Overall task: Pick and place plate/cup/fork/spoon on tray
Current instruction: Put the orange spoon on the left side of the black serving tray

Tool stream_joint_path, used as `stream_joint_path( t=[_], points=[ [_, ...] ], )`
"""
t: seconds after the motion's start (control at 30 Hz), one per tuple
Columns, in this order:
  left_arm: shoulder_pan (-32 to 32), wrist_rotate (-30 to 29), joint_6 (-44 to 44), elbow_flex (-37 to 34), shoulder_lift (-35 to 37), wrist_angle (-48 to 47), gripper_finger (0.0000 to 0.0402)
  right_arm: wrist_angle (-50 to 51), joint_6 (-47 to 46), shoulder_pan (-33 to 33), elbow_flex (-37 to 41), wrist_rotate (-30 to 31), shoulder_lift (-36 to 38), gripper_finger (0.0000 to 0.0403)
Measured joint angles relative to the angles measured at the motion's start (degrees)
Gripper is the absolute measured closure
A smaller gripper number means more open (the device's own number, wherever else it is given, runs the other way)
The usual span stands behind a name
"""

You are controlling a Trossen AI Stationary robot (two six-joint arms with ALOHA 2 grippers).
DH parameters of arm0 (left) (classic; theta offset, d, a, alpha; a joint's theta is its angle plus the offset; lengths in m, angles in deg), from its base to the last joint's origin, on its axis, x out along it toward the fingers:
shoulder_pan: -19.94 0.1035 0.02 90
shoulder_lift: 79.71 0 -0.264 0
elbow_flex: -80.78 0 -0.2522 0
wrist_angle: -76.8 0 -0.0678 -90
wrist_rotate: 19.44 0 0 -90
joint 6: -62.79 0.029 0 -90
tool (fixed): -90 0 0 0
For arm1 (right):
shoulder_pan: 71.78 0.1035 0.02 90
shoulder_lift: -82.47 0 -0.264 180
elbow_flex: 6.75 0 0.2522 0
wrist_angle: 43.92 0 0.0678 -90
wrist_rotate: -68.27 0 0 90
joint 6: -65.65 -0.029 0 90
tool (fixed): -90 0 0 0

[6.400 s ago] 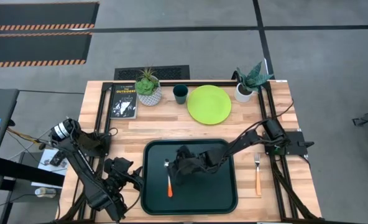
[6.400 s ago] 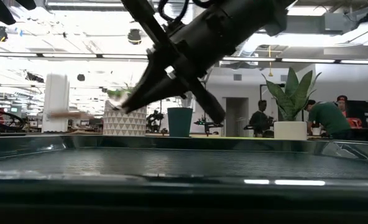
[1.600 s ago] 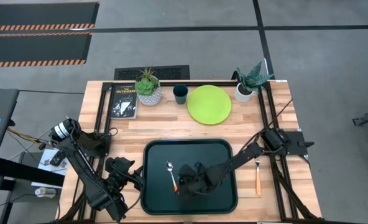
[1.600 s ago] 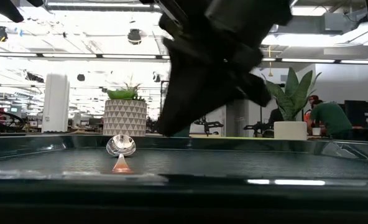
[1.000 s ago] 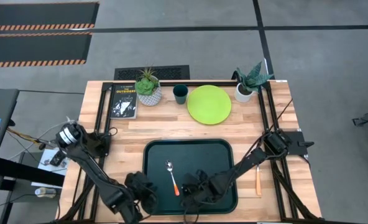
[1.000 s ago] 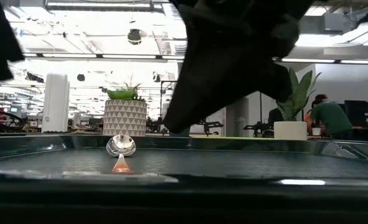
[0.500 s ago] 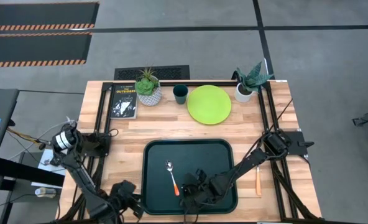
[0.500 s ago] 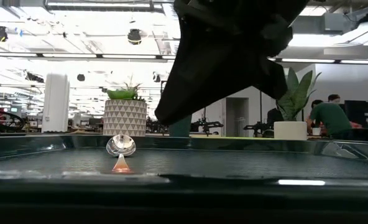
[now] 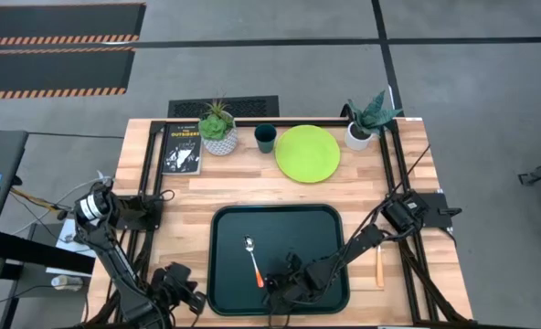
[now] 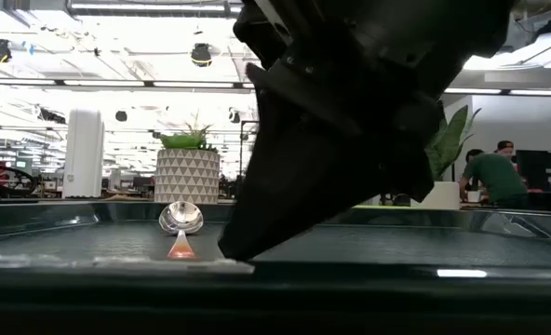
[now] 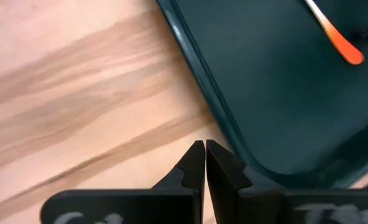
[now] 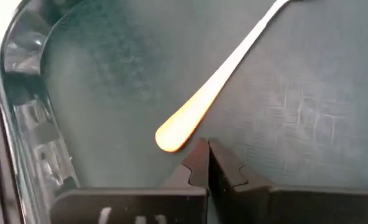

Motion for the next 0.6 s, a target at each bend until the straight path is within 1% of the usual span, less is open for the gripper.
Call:
stream_joint_path(
  t=[0.3,0.6],
  points=[
    [0.02,0.58,0.0,-0.01,-3.67,2.52,0.0401,-1.41,0.0,0.02,0.01,-0.13,0.03,0.0388],
    [0.3,-0.08,0.0,-0.04,-3.73,2.65,0.0401,-3.18,-0.41,0.11,-0.01,0.03,-0.93,0.0388]
  ],
)
